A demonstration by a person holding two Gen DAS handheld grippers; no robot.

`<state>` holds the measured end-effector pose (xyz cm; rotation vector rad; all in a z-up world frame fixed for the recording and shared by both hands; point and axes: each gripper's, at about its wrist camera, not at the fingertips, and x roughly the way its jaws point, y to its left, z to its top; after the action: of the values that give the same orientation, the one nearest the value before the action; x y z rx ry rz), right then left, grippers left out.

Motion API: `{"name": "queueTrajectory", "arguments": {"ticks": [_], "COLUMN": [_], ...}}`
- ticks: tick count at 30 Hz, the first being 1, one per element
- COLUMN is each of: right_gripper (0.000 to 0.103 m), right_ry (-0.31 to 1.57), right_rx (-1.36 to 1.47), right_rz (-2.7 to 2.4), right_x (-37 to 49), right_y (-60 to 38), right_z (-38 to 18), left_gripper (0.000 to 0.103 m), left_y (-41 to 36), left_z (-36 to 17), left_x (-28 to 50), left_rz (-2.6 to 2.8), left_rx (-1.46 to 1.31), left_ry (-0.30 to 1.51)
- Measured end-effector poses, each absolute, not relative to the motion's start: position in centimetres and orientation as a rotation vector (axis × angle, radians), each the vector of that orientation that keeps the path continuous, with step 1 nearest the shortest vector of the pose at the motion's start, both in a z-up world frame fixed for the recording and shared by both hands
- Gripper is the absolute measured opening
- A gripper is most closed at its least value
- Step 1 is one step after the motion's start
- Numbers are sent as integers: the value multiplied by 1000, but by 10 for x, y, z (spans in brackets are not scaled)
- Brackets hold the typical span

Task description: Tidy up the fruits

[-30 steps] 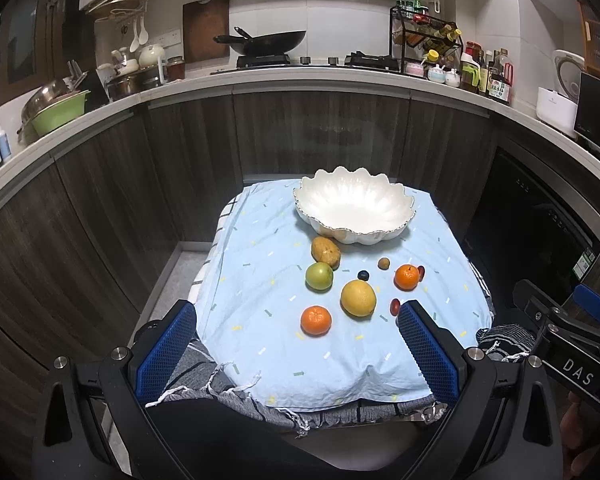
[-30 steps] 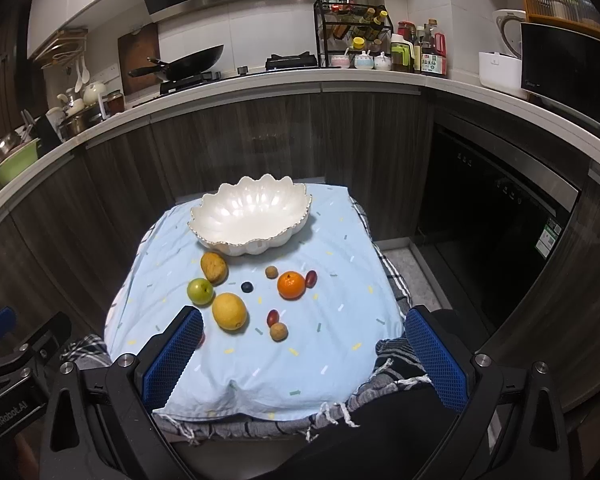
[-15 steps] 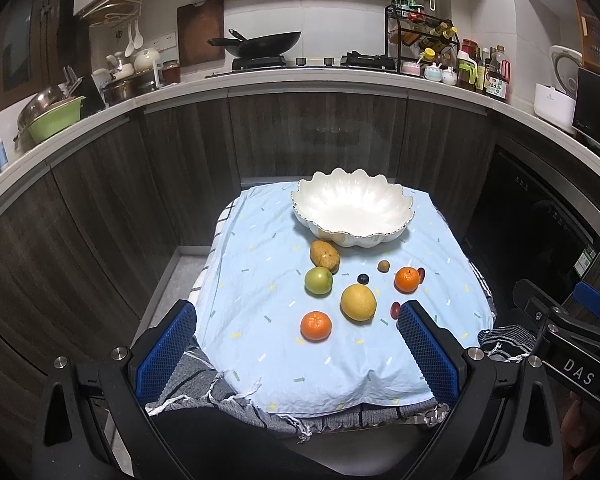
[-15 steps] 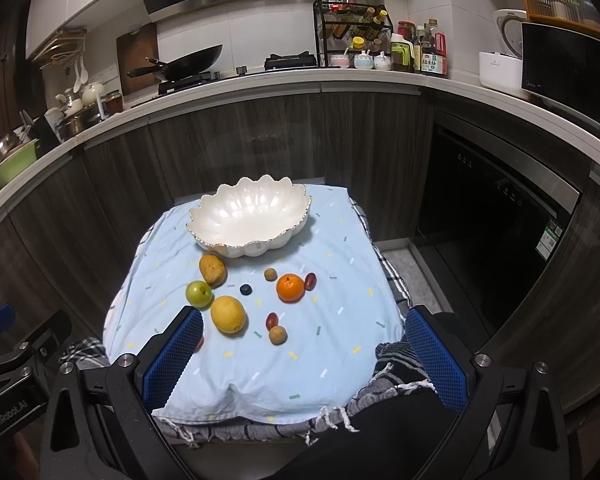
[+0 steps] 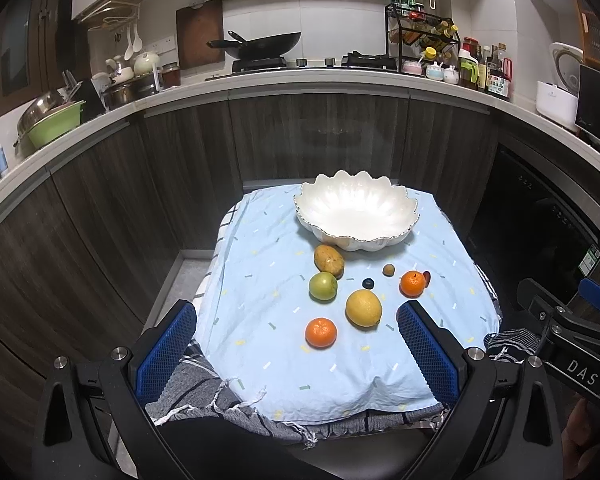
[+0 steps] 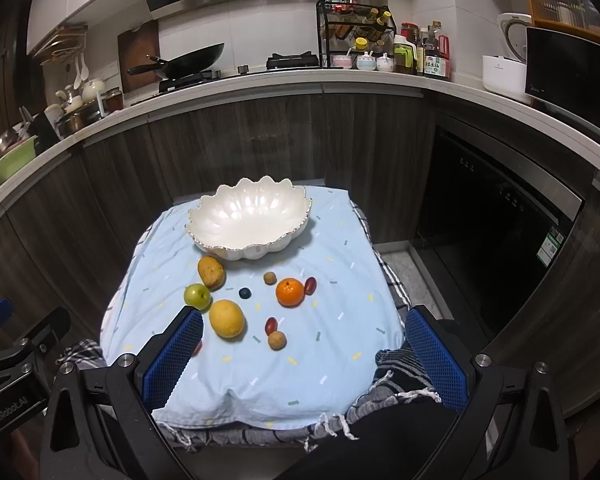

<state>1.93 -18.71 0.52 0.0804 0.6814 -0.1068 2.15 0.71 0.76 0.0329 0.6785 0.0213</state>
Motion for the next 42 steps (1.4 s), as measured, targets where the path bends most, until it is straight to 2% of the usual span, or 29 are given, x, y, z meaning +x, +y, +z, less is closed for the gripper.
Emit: {"name": "queueTrajectory", "arguments": {"ticks": [28, 42], "right_gripper": [102, 102], "right_ry": [698, 755], "right_rx": [43, 31], "right_rz": [-83, -83], "right_x": [43, 85], "right_y": [-178, -182], "right_z": [-11, -34], "left_gripper": [103, 100], "left_y": [6, -5], "left_z": [-2, -26], "left_x": [41, 82], "left_rz": [65, 40], "left_rx": [87, 143], "left_ry": [679, 755]}}
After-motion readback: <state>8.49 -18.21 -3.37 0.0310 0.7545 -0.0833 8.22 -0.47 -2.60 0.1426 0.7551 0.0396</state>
